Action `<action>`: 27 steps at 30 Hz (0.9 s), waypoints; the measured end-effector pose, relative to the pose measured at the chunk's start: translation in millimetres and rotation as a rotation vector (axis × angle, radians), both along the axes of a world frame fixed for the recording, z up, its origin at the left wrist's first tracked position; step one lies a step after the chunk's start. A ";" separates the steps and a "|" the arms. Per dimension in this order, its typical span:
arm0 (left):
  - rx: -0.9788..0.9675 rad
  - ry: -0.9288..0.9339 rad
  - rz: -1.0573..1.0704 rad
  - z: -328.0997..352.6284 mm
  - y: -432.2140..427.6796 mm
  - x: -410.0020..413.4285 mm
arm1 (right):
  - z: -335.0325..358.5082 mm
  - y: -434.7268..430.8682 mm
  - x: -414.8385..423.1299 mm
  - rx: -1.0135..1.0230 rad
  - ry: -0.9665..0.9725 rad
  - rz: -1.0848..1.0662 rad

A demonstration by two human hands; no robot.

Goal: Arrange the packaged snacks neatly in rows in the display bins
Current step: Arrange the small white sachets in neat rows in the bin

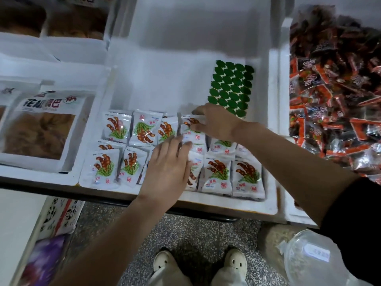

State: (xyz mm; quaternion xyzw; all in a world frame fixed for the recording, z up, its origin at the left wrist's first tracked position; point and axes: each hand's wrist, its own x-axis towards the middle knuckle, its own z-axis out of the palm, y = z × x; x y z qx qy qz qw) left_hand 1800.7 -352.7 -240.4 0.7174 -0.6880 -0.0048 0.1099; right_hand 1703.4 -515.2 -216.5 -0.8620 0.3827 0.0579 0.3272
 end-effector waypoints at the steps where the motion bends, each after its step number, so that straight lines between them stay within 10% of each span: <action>1: -0.003 0.007 0.001 -1.1 2.0 1.2 | -1.9 0.7 1.2 -0.019 0.004 -0.005; 27: 0.014 0.074 0.112 -0.5 34.8 -11.9 | 3.9 24.9 -5.3 -0.178 0.043 0.139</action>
